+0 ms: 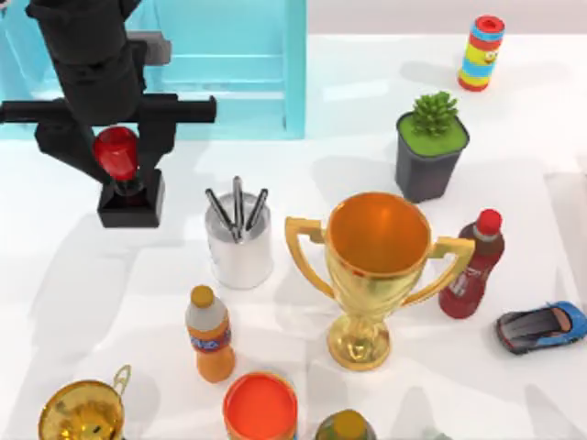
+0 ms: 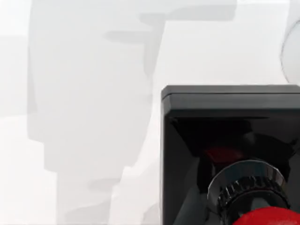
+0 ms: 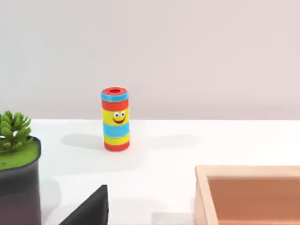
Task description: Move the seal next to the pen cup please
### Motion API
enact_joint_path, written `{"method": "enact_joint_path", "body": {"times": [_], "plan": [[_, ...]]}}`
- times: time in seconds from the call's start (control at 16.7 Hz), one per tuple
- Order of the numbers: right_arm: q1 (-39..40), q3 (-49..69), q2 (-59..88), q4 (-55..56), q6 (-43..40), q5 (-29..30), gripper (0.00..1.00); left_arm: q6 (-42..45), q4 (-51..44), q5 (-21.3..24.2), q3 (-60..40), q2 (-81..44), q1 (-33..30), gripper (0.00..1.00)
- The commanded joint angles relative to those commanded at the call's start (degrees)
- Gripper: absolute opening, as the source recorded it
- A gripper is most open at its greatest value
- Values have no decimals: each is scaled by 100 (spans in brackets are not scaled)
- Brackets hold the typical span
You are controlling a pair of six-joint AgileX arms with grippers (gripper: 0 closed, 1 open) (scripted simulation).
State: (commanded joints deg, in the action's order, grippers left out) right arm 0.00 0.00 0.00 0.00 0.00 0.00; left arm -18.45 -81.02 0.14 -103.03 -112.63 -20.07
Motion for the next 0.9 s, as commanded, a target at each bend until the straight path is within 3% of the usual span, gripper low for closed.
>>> {"method": "enact_joint_path", "body": {"times": [0.24,0.9], "plan": [[0,0,0,0,0,0,100,-32,69,0,-387,-392,-25,0],[0,0,0,0,0,0,100,-28,416,0,-24,-375,-21,0]]}}
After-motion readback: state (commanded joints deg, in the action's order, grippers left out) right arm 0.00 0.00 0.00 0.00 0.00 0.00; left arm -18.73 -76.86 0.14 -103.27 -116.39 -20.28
